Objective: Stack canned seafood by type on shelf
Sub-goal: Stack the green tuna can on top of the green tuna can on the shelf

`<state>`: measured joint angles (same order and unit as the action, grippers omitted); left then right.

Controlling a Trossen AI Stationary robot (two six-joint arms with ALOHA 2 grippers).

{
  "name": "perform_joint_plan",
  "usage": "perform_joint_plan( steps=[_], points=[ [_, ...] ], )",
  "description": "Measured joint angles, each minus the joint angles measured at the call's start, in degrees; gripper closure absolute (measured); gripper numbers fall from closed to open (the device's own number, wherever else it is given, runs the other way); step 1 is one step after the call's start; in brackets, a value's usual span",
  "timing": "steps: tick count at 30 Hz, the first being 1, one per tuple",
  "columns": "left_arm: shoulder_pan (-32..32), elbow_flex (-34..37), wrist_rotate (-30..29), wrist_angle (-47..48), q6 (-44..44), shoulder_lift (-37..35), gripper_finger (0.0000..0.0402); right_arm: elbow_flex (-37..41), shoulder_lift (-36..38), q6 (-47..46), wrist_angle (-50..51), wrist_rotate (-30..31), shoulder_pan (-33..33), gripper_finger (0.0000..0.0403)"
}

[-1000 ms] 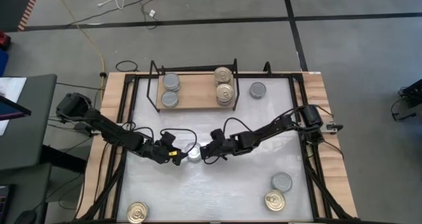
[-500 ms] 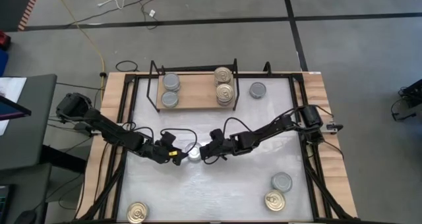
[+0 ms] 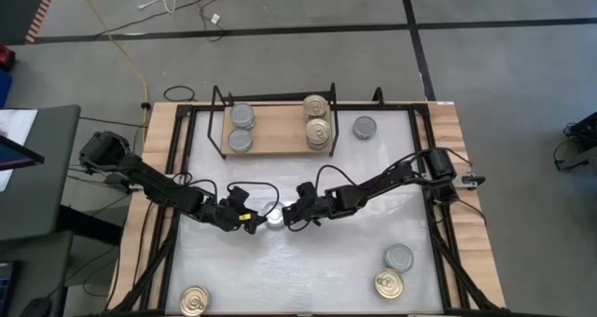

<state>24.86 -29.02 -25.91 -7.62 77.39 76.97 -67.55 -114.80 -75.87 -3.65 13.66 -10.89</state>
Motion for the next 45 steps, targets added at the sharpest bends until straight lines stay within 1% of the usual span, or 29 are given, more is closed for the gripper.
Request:
perform_joint_plan(
  steps=[5, 8, 13, 15, 18, 22, 27, 31, 34, 40, 42, 45],
  points=[
    [0.02, 0.00, 0.07, -0.10, 1.18, 0.03, 0.0150, 0.00, 0.02, -0.03, -0.24, -0.07, 0.13, 0.0285],
    [0.04, -0.01, 0.06, -1.49, 1.48, 1.27, 0.0150, 0.00, 0.02, -0.30, -0.13, -0.10, -0.25, 0.0285],
    [0.24, -0.04, 0.78, -10.72, 1.35, 7.29, 0.0150, 0.00, 0.02, -0.18, 0.55, -0.36, -0.02, 0.0285],
    [0.24, -0.04, 1.54, -12.76, 2.06, 9.65, 0.0150, 0.00, 0.02, -0.20, 0.42, -0.25, -0.12, 0.0285],
    [0.24, -0.17, 1.88, -13.27, 4.12, 11.60, 0.0150, 0.00, 0.02, -0.21, 0.87, -0.29, -0.33, 0.0285],
    [0.24, -0.17, 2.22, -14.17, 4.59, 12.04, 0.0150, 0.00, 0.04, -0.18, 1.56, -0.31, -0.35, 0.0285],
    [0.04, -0.17, 2.67, -17.53, 1.57, 12.09, 0.0150, 0.00, -0.48, -0.22, 1.17, -0.25, -0.31, 0.0285],
    [0.07, -0.15, 2.73, -17.48, 1.33, 12.09, 0.0150, -0.02, -0.57, -0.58, 1.51, -0.30, -0.31, 0.0286],
    [0.07, -0.15, 2.75, -17.48, 1.31, 12.09, 0.0150, -0.09, -0.57, -0.41, 2.15, -0.29, -0.31, 0.0301],
    [0.13, -0.16, 3.92, -17.24, 0.17, 11.00, 0.0150, -0.11, -0.52, -0.13, 2.42, -0.20, -0.31, 0.0366],
    [0.15, -0.19, 4.13, -16.94, -0.14, 9.92, 0.0150, -0.11, -0.39, 0.85, 2.54, -0.09, -0.27, 0.0378],
    [0.13, -0.20, 3.69, -13.84, 1.25, 7.69, 0.0150, -0.11, -0.39, 1.05, 2.61, -0.05, -0.24, 0.0381]
  ],
)
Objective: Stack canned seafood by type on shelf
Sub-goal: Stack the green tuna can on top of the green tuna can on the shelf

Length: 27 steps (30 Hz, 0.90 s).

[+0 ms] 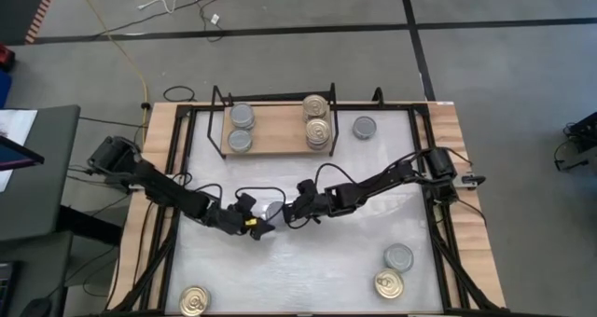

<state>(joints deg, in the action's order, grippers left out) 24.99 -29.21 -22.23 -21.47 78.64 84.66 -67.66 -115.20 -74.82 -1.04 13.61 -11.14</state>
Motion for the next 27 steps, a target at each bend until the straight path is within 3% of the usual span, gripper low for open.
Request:
perform_joint_plan(
  steps=[9, 27],
  points=[
    [0.48, 0.02, -0.74, 10.42, 10.45, -3.86, 0.0150, 0.04, -0.09, -0.20, 0.14, -0.70, -0.22, 0.0381],
    [-0.90, 0.04, -3.50, 1.00, 14.07, 0.90, 0.0150, 0.17, -0.20, 0.33, -1.35, -0.43, -0.34, 0.0380]
  ],
)
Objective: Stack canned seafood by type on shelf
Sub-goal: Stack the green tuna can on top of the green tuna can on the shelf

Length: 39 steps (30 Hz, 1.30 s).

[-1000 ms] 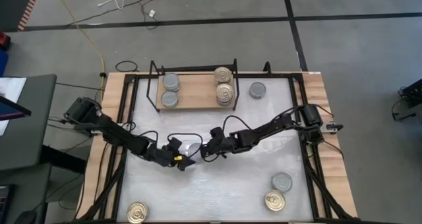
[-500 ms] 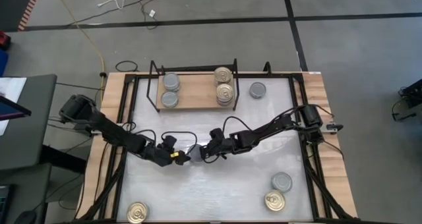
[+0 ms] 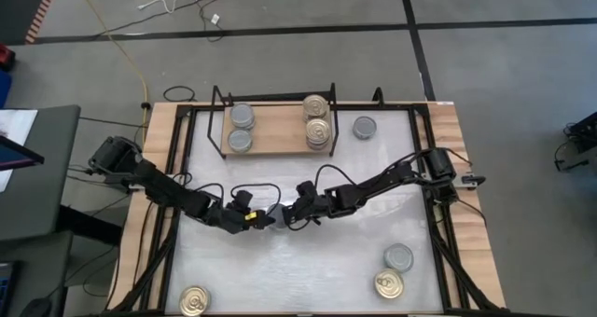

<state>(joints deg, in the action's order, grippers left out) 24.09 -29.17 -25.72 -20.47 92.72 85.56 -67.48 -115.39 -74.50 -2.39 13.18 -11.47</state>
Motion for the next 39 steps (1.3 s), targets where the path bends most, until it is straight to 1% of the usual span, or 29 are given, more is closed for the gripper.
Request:
perform_joint_plan(
  steps=[6, 13, 19, 22, 26, 29, 39],
  points=[
    [-2.82, 0.00, 4.17, -1.46, -0.91, 0.00, 0.0150, 0.00, -0.02, 0.99, -0.22, -0.17, -0.03, 0.0380],
    [-3.10, 0.00, 7.67, -1.35, 0.76, 0.00, 0.0150, 0.00, -0.02, 1.11, -0.33, 0.03, 0.01, 0.0381],
    [-3.13, 0.00, 7.74, -0.81, 1.26, 0.00, 0.0150, 0.00, -0.02, 1.66, -0.87, 0.03, 0.36, 0.0380],
    [-3.55, -0.02, 8.25, -2.15, 2.26, 1.67, 0.0150, 0.00, -0.04, 2.37, -1.20, 0.14, 0.36, 0.0380],
    [-3.60, 0.00, 10.27, -8.87, 4.05, 6.52, 0.0150, 0.00, -0.04, 2.74, -1.45, 0.18, 0.47, 0.0379],
    [-3.78, -0.02, 11.25, -12.92, 4.02, 8.35, 0.0150, 0.00, -0.04, 2.74, -1.30, 0.25, 0.47, 0.0379],
    [-4.37, 0.02, 12.07, -11.20, 3.36, 7.35, 0.0150, 0.00, -0.04, 2.99, -1.29, 0.29, 0.23, 0.0379]
  ],
)
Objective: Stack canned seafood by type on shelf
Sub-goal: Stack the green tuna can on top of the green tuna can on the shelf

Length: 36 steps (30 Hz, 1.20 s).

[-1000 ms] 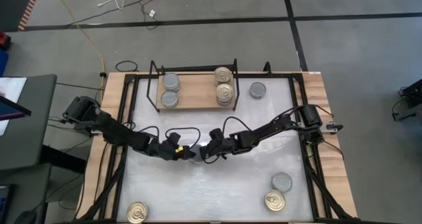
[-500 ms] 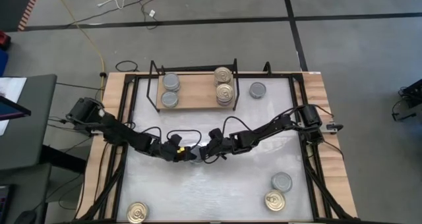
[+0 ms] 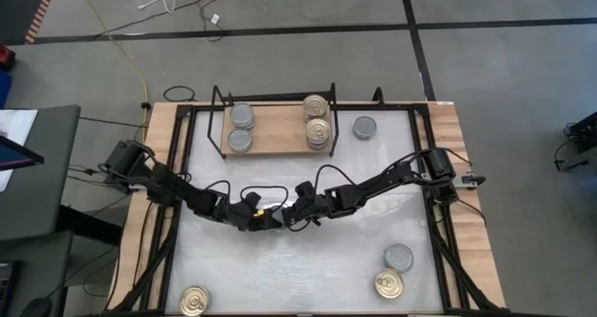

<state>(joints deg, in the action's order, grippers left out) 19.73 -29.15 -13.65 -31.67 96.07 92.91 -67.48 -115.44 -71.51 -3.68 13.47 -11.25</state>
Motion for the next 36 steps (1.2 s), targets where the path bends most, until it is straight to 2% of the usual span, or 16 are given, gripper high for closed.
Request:
perform_joint_plan(
  steps=[8, 17, 20, 36],
  points=[
    [0.00, 0.02, -0.99, 1.43, -0.48, -0.97, 0.0157, 0.00, 0.00, 0.15, 0.02, 0.04, 0.00, 0.0379],
    [0.02, 0.00, -1.27, 0.68, -0.39, -1.07, 0.0253, 0.00, 0.09, 0.21, 0.14, 0.09, -0.03, 0.0379],
    [0.02, 0.00, -1.22, 0.69, -0.33, -1.10, 0.0271, 0.00, 0.11, 0.24, 0.13, 0.09, -0.07, 0.0379],
    [0.02, 0.00, -1.22, 0.84, -1.91, -1.08, 0.0272, -0.02, 0.13, 0.11, 0.07, 0.04, 0.11, 0.0378]
  ],
)
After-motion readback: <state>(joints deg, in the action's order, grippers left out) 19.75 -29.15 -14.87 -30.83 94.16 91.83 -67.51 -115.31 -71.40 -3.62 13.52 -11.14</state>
